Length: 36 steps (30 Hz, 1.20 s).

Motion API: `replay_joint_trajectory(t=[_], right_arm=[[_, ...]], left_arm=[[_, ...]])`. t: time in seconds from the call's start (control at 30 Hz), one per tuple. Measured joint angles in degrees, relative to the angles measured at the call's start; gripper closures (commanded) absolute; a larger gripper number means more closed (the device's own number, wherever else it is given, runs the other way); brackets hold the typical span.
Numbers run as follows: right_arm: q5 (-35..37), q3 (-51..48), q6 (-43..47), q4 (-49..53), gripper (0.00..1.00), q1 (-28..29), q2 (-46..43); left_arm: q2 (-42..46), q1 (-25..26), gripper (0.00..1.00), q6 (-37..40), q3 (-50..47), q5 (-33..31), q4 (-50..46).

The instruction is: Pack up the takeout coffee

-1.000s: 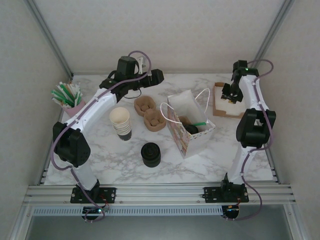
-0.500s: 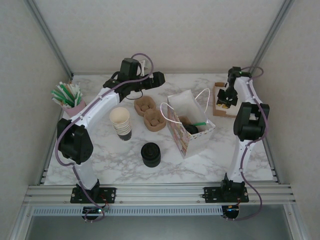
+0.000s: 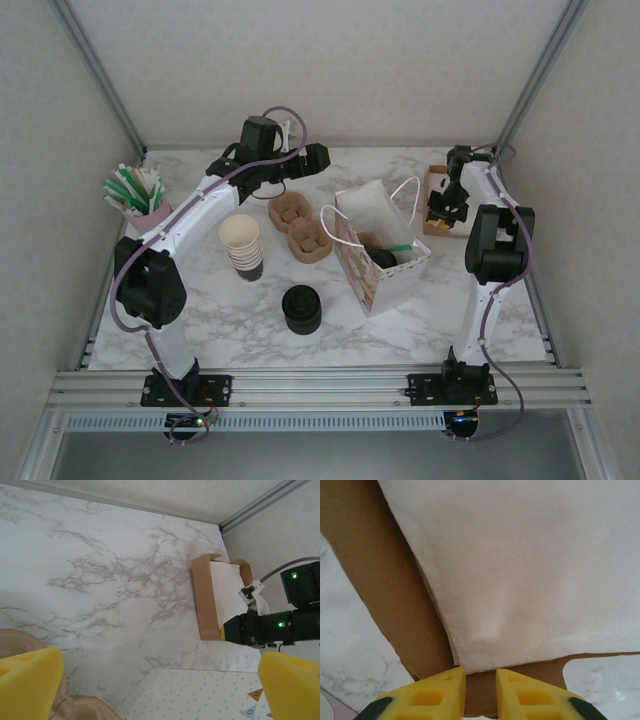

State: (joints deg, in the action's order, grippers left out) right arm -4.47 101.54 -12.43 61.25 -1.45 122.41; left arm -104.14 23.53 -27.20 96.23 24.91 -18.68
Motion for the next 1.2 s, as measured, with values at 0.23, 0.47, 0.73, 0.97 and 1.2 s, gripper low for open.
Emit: replay_joint_trajectory(t=[0.23,0.47,0.73,0.97,1.2], right_arm=[[0.3,-8.2,-0.5,-0.5,0.75,2.5,-5.2],[0.5,-16.8,-1.3,-0.4,0.74,4.4,-11.4],[1.3,-23.6,-2.9,-0.4,0.71,7.3,-18.2],[3.7,-24.5,-4.3,0.3,0.59,8.0,-23.1],[4.9,-17.7,-3.5,-2.2,0.47,4.9,-22.8]], left_arm=[[0.8,0.1,0.0,0.0,-0.9,0.0,0.0],[1.0,0.8,0.0,0.0,-1.4,0.0,0.0],[1.0,1.4,0.0,0.0,-1.6,0.0,0.0],[-0.1,2.1,0.0,0.8,0.5,0.7,-0.9],[-8.8,2.1,0.0,2.9,13.6,4.0,-2.6]])
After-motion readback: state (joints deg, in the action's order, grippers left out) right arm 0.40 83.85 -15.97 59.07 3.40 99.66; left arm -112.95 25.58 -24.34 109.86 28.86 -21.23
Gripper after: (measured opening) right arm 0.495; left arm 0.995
